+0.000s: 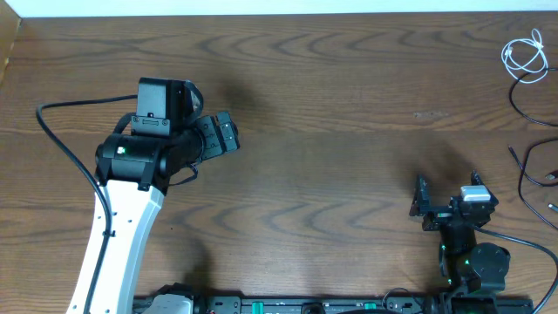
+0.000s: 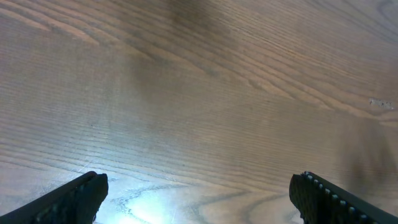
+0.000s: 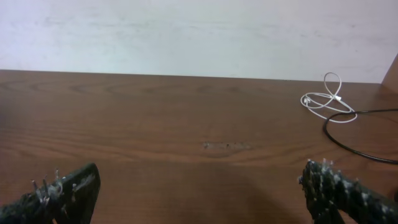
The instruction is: Untangle cables
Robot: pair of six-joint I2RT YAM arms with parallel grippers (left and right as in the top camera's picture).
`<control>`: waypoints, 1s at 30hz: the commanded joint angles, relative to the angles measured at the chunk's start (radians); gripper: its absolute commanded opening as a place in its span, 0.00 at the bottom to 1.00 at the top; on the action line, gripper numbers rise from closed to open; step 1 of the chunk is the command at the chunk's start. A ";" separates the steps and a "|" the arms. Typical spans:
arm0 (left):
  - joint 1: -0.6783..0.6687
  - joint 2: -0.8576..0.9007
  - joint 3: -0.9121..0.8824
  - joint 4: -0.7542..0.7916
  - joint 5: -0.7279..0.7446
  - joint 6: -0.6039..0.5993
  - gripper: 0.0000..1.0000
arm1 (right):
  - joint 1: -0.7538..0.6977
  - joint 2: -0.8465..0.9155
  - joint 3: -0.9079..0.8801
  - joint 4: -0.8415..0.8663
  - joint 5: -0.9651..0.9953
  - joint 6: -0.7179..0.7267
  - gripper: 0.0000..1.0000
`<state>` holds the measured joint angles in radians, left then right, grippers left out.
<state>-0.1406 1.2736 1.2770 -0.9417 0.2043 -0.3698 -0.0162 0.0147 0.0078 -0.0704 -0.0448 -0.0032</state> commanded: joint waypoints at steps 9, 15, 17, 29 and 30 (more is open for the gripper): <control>-0.003 0.000 0.003 -0.003 -0.043 0.009 0.98 | 0.005 -0.009 -0.002 -0.003 0.009 0.018 0.99; -0.002 -0.024 0.001 0.011 -0.075 0.018 0.98 | 0.005 -0.009 -0.002 -0.003 0.009 0.018 0.99; -0.002 -0.057 -0.014 0.041 -0.074 0.062 0.98 | 0.005 -0.009 -0.002 -0.003 0.009 0.018 0.99; 0.000 -0.508 -0.480 0.645 -0.066 0.415 0.98 | 0.005 -0.009 -0.002 -0.003 0.009 0.018 0.99; 0.000 -0.586 -0.566 0.717 -0.068 0.431 0.98 | 0.005 -0.009 -0.002 -0.003 0.009 0.018 0.99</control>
<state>-0.1406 0.8211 0.8631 -0.3214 0.1501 -0.0639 -0.0162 0.0128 0.0078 -0.0704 -0.0441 -0.0032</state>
